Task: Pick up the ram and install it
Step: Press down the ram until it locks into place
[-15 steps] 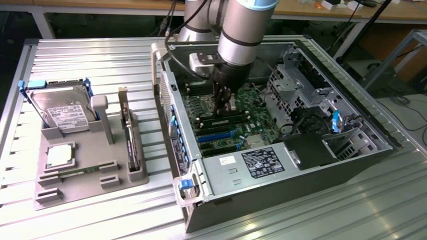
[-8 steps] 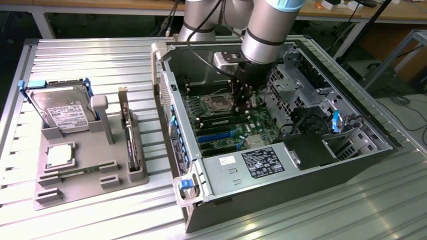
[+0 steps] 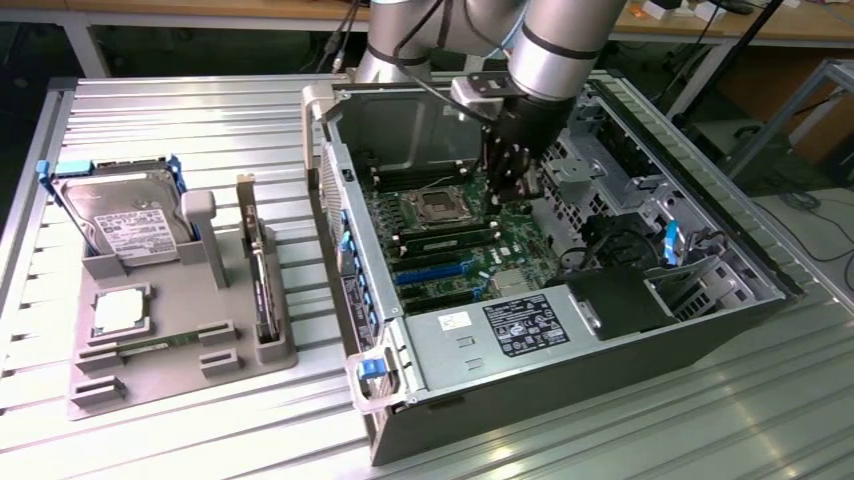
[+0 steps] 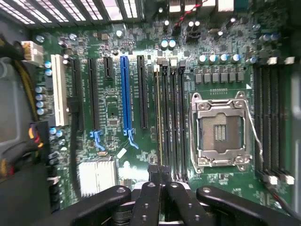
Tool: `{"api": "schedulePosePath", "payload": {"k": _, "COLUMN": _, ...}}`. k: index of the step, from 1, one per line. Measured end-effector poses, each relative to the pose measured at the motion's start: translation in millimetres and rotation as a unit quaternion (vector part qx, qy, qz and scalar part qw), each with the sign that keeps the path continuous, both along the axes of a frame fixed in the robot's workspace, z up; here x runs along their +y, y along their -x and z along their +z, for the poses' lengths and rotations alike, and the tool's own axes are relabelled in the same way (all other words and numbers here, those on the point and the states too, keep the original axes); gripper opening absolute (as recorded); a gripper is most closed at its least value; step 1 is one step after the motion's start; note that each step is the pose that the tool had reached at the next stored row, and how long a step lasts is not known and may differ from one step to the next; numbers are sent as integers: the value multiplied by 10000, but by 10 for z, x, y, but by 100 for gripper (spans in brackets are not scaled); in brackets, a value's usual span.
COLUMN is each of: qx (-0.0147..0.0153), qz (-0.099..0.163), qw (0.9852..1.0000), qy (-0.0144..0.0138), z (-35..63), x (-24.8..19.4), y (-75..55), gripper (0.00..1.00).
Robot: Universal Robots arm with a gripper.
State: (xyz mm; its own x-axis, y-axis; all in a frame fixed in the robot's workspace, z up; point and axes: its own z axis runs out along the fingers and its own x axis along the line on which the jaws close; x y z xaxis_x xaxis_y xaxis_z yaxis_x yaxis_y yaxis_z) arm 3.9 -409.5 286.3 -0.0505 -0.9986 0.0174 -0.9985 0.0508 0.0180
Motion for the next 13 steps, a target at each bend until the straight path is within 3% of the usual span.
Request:
{"api": "schedulePosePath", "payload": {"k": 1, "qx": 0, "qz": 0, "qw": 10000, "qy": 13, "z": 39, "x": 1, "y": 0, "gripper": 11}}
{"api": "schedulePosePath", "payload": {"k": 13, "qx": 0, "qz": 0, "qw": 10000, "qy": 13, "z": 39, "x": 1, "y": 0, "gripper": 11}}
